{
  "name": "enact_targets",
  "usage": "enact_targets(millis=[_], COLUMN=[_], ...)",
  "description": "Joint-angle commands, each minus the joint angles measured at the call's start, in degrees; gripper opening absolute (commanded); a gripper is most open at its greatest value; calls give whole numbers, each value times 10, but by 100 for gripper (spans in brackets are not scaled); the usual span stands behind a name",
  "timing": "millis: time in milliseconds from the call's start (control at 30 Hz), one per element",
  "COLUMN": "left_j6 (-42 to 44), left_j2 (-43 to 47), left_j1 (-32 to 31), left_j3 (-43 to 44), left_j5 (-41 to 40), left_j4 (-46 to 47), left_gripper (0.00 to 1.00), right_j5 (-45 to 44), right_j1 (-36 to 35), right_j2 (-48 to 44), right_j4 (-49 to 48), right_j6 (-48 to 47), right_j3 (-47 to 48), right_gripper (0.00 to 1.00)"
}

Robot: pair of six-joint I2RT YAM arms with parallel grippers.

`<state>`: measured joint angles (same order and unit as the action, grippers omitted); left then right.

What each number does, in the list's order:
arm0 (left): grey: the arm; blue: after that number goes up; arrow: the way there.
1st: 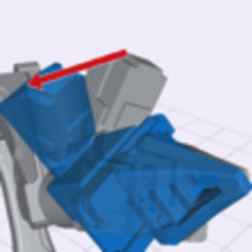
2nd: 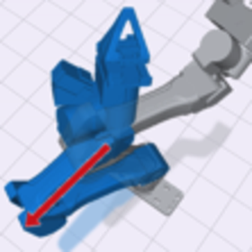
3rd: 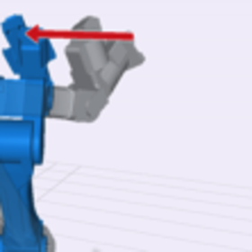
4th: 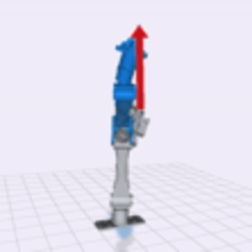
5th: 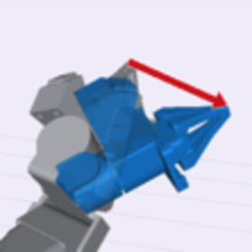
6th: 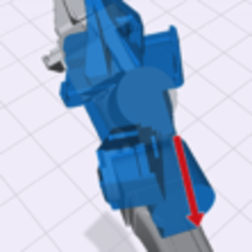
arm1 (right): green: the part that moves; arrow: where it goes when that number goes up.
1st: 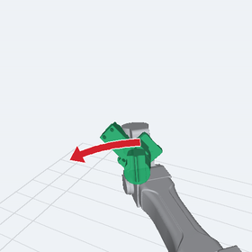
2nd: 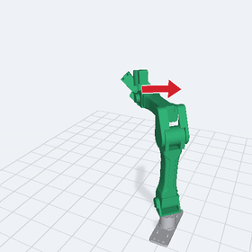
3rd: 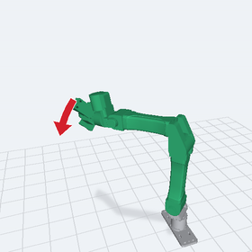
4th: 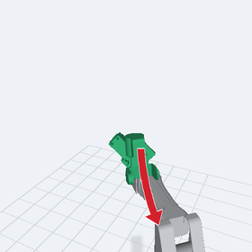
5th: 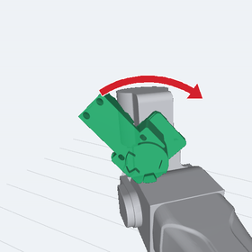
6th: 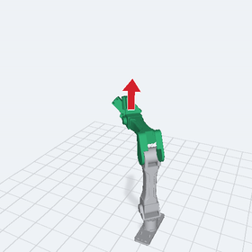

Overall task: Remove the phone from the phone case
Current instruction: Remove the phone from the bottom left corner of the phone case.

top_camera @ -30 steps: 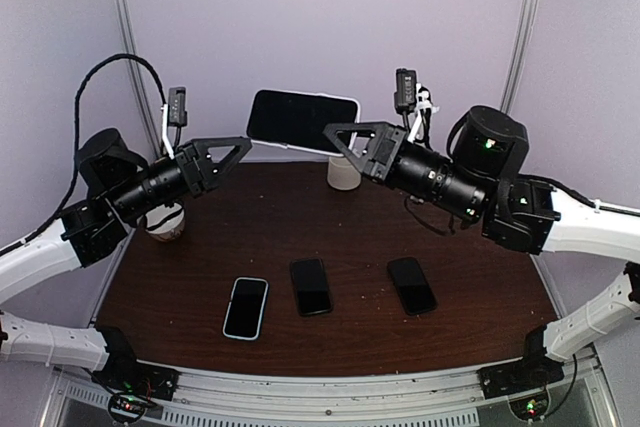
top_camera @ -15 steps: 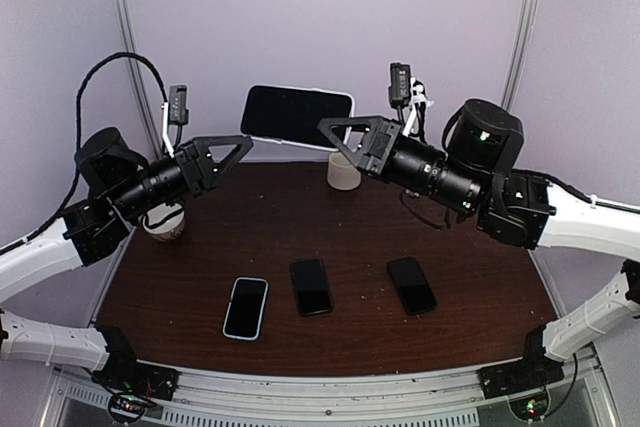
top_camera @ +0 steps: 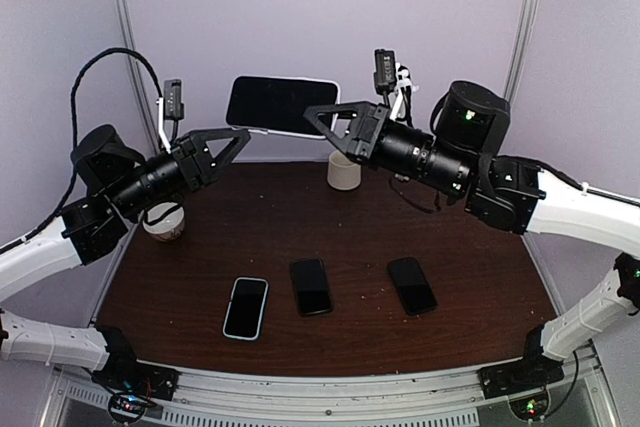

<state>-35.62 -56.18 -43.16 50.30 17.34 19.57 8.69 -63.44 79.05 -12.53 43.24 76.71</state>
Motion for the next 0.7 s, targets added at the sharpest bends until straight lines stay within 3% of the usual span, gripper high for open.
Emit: enact_targets(millis=[0,667], left_j6=[32,117], left_j2=[-2,-2], left_j1=[3,3], left_j3=[20,34], left_j5=[-35,-81], left_j4=[-3,-68], left_gripper=[46,46], right_j5=[125,225], right_j1=[-15,-19], right_j2=[4,20], right_j4=[-7,-4], right_j6=[20,45], right_j3=[26,48], right_gripper=[0,0])
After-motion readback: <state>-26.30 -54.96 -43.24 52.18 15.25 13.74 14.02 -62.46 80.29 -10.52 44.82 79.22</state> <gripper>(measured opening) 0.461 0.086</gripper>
